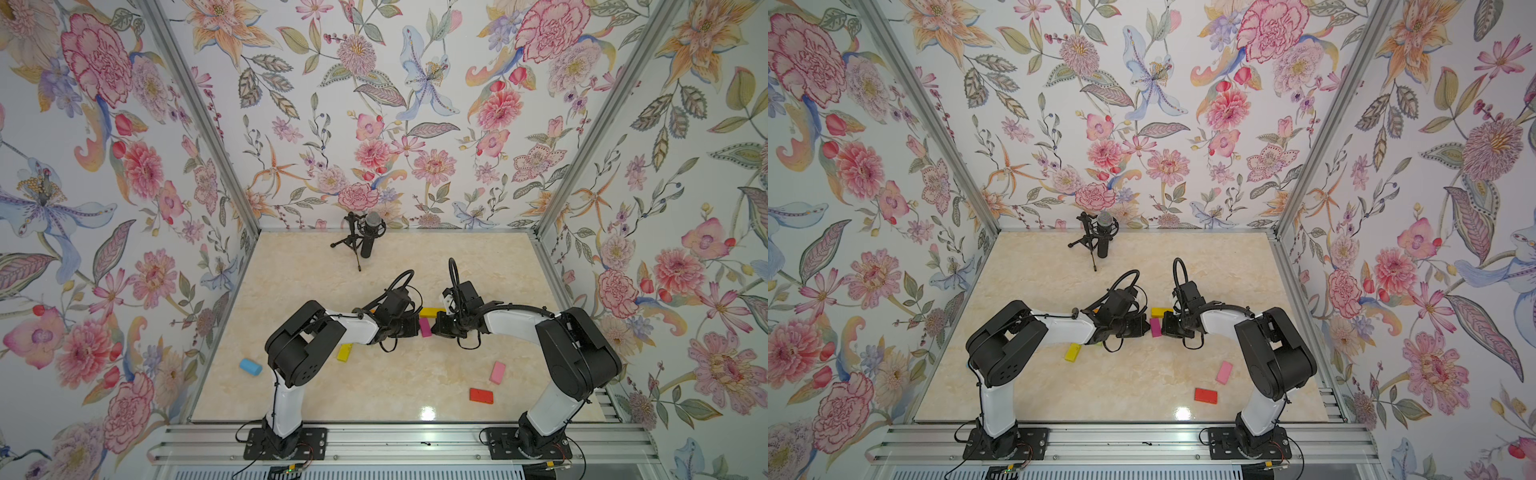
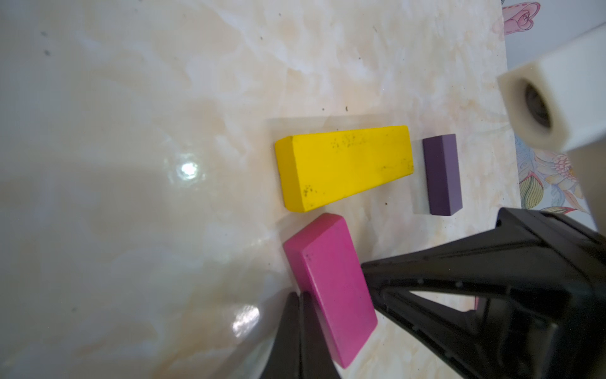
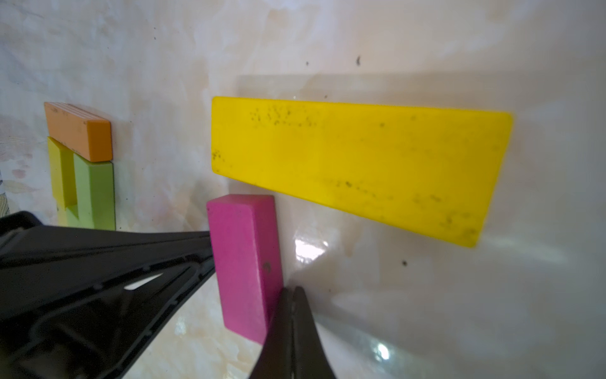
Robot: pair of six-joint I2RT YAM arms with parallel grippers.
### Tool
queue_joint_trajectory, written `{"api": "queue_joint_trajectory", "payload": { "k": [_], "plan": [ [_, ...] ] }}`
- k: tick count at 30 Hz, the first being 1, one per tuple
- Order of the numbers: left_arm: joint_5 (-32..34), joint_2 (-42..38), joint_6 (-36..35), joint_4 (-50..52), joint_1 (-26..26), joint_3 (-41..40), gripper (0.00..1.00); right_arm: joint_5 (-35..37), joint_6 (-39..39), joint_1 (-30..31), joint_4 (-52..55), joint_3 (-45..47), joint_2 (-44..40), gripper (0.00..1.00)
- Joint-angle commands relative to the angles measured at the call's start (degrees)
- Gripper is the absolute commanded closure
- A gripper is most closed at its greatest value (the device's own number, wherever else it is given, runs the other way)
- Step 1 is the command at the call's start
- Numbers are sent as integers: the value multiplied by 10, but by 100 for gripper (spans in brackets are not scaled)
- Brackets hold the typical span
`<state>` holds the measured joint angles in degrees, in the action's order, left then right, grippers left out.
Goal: Assemble the letter p with building blocks
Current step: Assemble the building block at the center of the board.
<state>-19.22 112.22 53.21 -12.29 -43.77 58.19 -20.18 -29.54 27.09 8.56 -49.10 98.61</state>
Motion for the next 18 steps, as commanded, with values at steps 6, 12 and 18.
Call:
{"api": "queue_joint_trajectory", "payload": {
  "k": [6,12,18],
  "plan": [
    [1,17,-5,1,15,9,100,0,2,10,16,-4,25,100],
    [-1,18,-5,0,18,8,100,1,3,9,16,-4,29,100],
    [-6,26,-5,-1,18,16,100,0,4,8,15,-7,34,100]
  ]
}}
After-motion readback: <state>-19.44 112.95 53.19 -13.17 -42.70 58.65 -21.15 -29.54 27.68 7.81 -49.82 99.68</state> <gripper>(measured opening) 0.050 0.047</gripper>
